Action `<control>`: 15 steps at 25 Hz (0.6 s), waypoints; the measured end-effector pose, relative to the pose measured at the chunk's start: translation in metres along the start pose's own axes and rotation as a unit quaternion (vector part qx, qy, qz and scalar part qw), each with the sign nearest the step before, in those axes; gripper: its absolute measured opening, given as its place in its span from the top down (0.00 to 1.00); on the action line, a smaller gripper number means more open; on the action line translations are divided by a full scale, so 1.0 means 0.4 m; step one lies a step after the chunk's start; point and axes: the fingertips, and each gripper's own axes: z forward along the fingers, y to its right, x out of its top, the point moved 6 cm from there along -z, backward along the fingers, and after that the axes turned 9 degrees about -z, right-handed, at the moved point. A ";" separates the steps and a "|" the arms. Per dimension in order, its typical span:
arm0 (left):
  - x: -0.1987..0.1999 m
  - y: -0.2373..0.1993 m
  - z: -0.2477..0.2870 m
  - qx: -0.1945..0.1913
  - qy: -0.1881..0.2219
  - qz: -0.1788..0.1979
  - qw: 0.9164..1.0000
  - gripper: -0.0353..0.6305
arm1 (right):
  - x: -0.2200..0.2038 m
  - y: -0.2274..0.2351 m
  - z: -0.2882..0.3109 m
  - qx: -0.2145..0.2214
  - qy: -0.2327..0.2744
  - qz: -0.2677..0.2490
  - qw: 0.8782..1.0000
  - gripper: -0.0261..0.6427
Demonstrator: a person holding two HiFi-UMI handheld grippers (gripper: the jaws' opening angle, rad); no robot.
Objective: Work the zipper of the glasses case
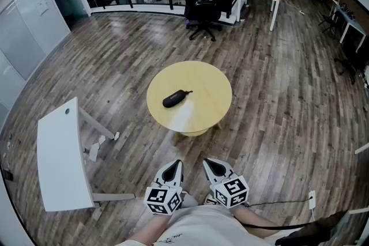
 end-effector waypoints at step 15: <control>0.167 -0.200 0.465 -0.034 -0.004 -0.004 0.999 0.94 | 0.074 0.326 0.360 -0.035 -0.015 0.007 0.999 0.96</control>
